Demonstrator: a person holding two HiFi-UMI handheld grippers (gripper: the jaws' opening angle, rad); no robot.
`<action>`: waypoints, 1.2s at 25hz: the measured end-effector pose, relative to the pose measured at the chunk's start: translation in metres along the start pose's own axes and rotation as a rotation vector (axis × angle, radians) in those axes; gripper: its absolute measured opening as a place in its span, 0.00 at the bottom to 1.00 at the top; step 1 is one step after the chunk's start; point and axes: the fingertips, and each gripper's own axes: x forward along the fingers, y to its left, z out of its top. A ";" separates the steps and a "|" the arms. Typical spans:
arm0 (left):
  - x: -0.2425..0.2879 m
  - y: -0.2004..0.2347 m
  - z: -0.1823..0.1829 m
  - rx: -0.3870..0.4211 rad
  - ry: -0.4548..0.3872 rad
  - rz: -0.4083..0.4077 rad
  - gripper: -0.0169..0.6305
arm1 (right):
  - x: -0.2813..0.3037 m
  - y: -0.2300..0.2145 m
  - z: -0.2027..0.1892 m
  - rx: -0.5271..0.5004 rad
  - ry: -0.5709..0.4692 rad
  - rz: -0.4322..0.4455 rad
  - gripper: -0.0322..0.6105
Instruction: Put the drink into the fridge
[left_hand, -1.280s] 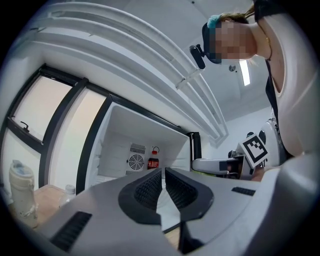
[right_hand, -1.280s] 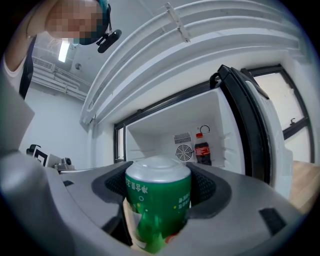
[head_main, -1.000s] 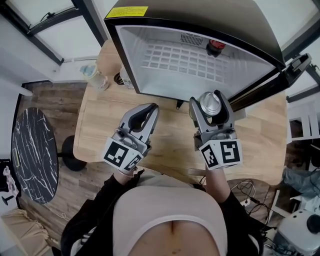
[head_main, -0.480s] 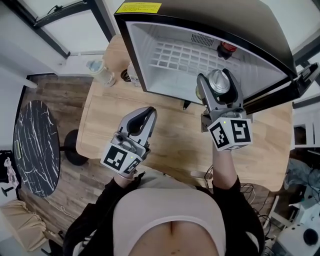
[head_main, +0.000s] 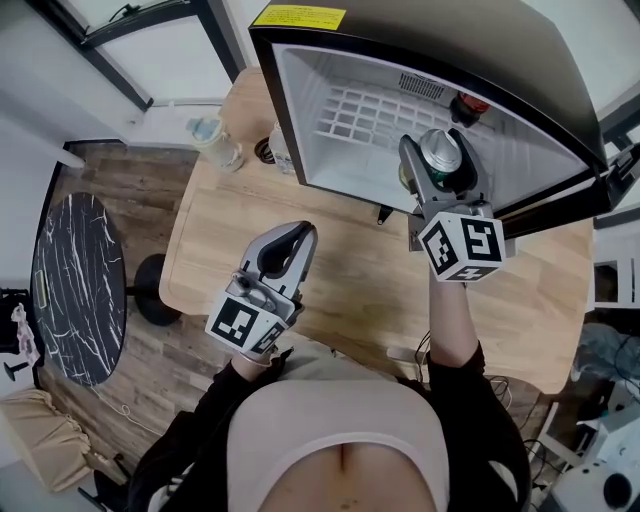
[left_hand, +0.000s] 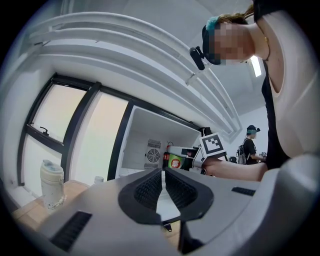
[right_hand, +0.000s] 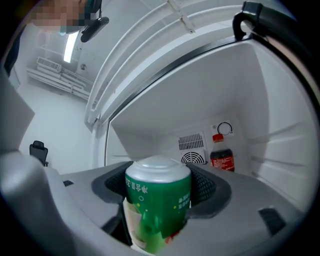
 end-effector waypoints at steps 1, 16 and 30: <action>-0.001 0.001 -0.001 -0.001 0.001 0.003 0.07 | 0.002 0.000 0.000 -0.007 0.000 0.001 0.59; -0.012 0.009 -0.008 -0.010 0.020 0.032 0.07 | 0.036 -0.014 -0.006 -0.024 0.017 -0.023 0.59; -0.009 0.009 -0.008 -0.007 0.025 0.016 0.07 | 0.060 -0.021 -0.012 -0.045 0.044 -0.044 0.59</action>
